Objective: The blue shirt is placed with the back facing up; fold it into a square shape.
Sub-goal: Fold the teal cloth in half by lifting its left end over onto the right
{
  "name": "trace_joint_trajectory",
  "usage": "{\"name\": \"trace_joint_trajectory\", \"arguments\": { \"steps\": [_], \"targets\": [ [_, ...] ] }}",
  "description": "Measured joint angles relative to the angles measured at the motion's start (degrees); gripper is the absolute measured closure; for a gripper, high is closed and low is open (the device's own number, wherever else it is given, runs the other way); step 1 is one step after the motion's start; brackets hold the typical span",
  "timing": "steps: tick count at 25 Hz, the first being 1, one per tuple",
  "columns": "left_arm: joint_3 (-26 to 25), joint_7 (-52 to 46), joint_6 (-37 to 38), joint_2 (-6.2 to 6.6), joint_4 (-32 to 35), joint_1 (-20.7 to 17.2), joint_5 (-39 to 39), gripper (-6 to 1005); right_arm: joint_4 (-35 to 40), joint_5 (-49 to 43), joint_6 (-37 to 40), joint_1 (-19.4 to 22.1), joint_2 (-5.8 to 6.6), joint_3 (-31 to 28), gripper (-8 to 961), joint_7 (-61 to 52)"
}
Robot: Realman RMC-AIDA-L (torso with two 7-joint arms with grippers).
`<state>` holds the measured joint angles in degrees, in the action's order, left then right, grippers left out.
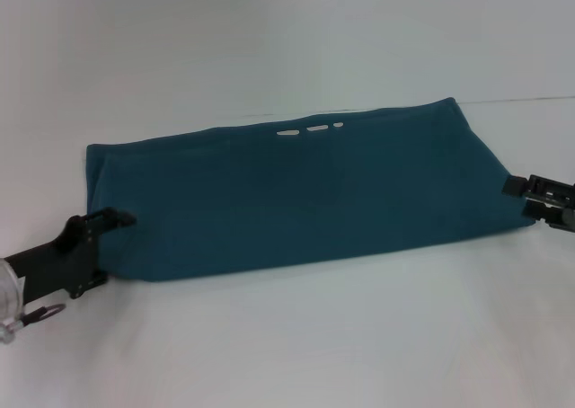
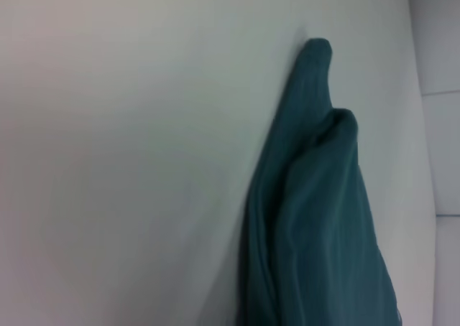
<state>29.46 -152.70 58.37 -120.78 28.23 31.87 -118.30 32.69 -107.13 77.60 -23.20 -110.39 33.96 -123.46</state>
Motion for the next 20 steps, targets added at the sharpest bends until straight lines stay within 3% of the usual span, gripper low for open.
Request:
{"name": "trace_joint_trajectory", "arguments": {
  "steps": [2, 8, 20],
  "targets": [
    [0.6, 0.2, 0.3, 0.02, 0.0, 0.4, -0.2, 284, 0.0, 0.0, 0.0, 0.0, 0.00, -0.3, 102, 0.0],
    [1.3, 0.2, 0.7, 0.13, 0.3, 0.5, -0.1, 494, 0.0, 0.0, 0.0, 0.0, 0.00, -0.6, 104, 0.0],
    [1.1, 2.5, 0.9, 0.07, 0.6, -0.1, 0.0, 763, 0.0, 0.0, 0.0, 0.0, 0.00, -0.9, 107, 0.0]
  ]
}}
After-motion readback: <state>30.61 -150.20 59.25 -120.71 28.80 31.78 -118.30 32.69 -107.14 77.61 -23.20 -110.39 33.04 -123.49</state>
